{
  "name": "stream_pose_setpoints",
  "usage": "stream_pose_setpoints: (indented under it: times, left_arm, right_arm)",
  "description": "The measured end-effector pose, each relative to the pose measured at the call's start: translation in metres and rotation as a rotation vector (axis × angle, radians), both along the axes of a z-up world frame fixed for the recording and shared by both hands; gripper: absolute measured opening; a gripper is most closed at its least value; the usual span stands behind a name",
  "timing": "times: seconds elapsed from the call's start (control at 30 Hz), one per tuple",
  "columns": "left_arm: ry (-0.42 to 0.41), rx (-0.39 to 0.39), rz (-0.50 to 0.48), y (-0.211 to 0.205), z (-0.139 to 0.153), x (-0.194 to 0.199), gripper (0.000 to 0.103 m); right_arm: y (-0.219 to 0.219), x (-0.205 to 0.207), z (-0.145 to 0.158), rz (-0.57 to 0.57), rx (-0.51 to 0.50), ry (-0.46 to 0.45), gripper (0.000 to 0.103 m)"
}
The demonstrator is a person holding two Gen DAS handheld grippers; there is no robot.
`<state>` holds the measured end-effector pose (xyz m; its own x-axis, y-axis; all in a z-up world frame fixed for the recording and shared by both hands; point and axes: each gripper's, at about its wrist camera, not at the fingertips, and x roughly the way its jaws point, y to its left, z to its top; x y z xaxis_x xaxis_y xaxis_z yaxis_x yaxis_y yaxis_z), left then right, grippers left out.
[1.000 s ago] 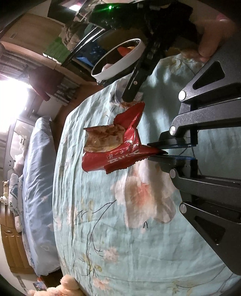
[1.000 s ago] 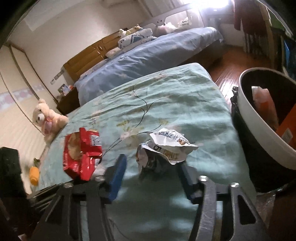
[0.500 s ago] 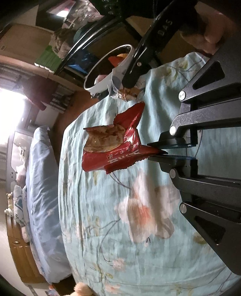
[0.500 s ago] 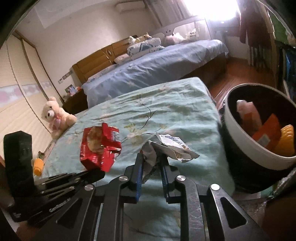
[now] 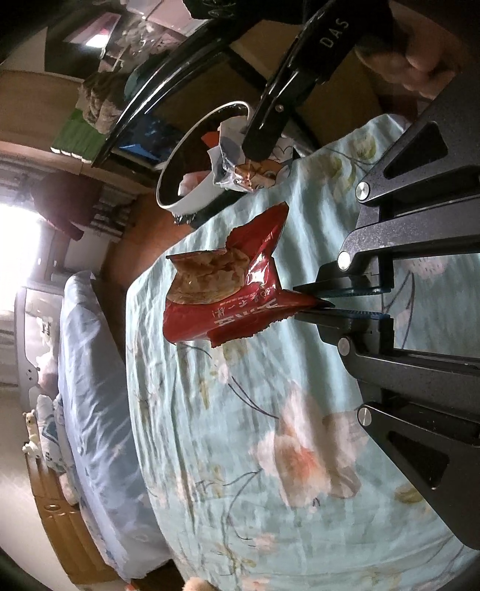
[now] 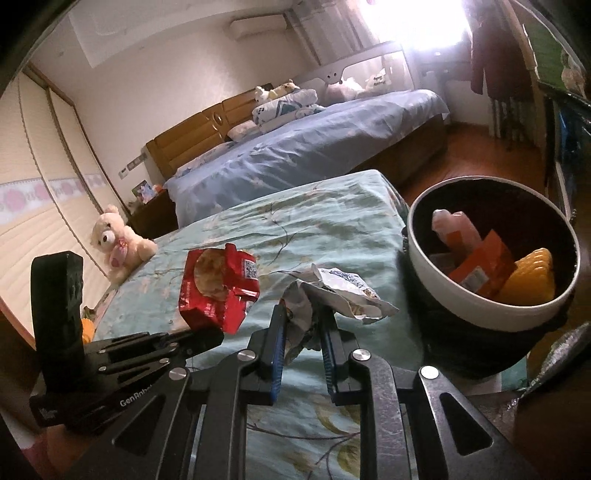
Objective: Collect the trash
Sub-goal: 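Grasp the silver wrapper with the right gripper while the left gripper holds the red wrapper, then carry the red wrapper and silver wrapper over the bin and lower them inside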
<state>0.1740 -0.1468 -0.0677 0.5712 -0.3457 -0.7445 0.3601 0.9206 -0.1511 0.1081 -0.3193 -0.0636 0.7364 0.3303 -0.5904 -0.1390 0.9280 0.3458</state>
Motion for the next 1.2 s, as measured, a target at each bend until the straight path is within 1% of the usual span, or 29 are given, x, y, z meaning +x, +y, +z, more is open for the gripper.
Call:
stream_pose_setpoints:
  times: [0.2,0.57,0.87,1.2]
  left_arm:
    - [-0.010,0.014,-0.033,-0.016,0.005,0.001,0.005]
    - [-0.018,0.015,-0.091,-0.046,0.013,0.002,0.005]
    - [-0.031,0.033,-0.126,-0.066,0.017,0.002,0.005]
    - [-0.038,0.046,-0.144,-0.078,0.019,0.005,0.005]
  right_arm:
    - [-0.014,-0.005,0.005,-0.025,0.001,-0.015,0.018]
    - [-0.045,-0.013,0.021,-0.087,-0.022,-0.056,0.018]
    - [-0.066,-0.018,0.022,-0.142,-0.013,-0.064,0.018]
    - [-0.076,-0.018,0.024,-0.162,-0.011,-0.072,0.018]
